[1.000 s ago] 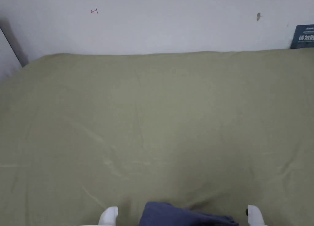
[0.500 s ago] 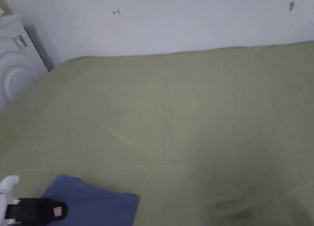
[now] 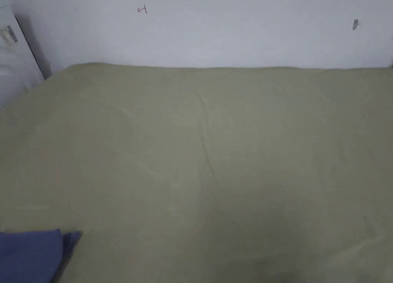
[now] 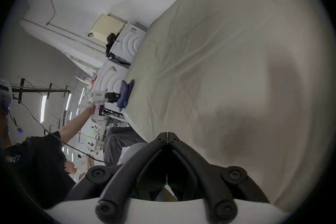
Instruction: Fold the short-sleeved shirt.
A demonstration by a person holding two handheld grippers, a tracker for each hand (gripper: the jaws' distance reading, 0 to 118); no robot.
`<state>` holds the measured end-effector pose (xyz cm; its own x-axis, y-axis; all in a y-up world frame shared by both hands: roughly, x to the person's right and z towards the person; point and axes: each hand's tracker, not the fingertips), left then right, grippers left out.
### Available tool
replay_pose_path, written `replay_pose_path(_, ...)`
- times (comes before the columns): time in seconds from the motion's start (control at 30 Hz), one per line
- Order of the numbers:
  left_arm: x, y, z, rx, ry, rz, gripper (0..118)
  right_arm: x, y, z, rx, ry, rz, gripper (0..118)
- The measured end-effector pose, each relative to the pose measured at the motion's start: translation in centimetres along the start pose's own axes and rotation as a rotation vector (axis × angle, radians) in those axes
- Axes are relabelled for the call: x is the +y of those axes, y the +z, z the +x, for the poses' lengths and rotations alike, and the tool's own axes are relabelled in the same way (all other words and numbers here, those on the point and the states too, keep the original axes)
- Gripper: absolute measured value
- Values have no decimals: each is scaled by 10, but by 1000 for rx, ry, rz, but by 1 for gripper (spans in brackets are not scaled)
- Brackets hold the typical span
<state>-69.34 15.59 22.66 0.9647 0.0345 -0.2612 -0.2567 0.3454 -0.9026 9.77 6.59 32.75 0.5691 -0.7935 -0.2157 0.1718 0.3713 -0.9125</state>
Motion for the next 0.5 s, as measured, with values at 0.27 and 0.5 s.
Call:
replay_pose_path(0.27,-42,150,41,110,7,326,106,6,71,-52,-27,188,121,0)
replay_pose_path(0.5,-134,191,225,-264,-185,538,46,11,126,-84,-110,289,230,0)
